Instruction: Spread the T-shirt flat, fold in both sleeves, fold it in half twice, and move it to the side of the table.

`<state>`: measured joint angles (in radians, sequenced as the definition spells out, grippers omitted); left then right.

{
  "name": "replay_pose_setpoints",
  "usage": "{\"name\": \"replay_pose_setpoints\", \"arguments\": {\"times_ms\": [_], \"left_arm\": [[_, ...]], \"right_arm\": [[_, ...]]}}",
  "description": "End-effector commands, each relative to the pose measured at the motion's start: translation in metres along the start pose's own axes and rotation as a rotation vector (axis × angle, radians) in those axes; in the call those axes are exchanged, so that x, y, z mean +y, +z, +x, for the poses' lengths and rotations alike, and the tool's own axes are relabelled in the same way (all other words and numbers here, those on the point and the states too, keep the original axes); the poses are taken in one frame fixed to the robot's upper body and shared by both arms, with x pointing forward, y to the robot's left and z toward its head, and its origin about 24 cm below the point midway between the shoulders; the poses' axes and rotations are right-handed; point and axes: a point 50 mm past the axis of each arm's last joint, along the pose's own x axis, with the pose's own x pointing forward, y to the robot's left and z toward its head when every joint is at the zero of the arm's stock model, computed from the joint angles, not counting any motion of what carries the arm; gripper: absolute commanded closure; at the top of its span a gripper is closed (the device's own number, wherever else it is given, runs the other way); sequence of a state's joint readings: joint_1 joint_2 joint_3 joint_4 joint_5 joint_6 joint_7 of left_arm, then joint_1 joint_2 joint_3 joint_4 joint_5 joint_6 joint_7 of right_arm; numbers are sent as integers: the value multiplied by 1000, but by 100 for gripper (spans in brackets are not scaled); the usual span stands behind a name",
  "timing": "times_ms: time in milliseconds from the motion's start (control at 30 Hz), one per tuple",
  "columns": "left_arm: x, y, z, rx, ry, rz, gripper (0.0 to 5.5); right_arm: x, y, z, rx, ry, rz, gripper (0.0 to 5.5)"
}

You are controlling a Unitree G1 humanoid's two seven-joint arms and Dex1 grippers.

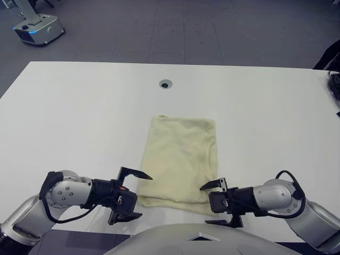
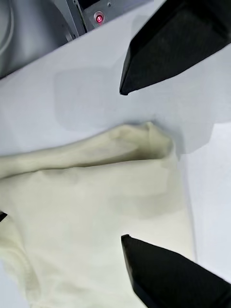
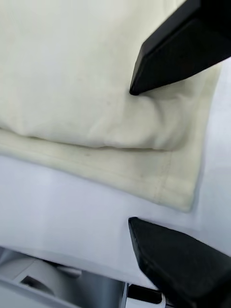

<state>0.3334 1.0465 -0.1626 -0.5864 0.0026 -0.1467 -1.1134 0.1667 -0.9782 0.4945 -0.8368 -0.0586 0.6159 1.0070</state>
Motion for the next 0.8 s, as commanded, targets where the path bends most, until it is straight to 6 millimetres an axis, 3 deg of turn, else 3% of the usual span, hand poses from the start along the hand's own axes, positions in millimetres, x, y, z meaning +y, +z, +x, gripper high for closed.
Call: {"name": "replay_pose_setpoints", "arguments": {"times_ms": [33,200,533,800], "left_arm": [[-2,-1,2,49,-32,49,10],[-4,-4,10,70,-29,60,10],[1,-10,23,76,-34,94,193],[2,-13,20,87,-49,104,352]], "right_arm": [[3,-13,-4,95,-26,52,145],[1,-15,-7,113,-45,47,217],[1,-17,-2,126,-79,41,375],[0,-15,-1,119,-96,42,507]]}}
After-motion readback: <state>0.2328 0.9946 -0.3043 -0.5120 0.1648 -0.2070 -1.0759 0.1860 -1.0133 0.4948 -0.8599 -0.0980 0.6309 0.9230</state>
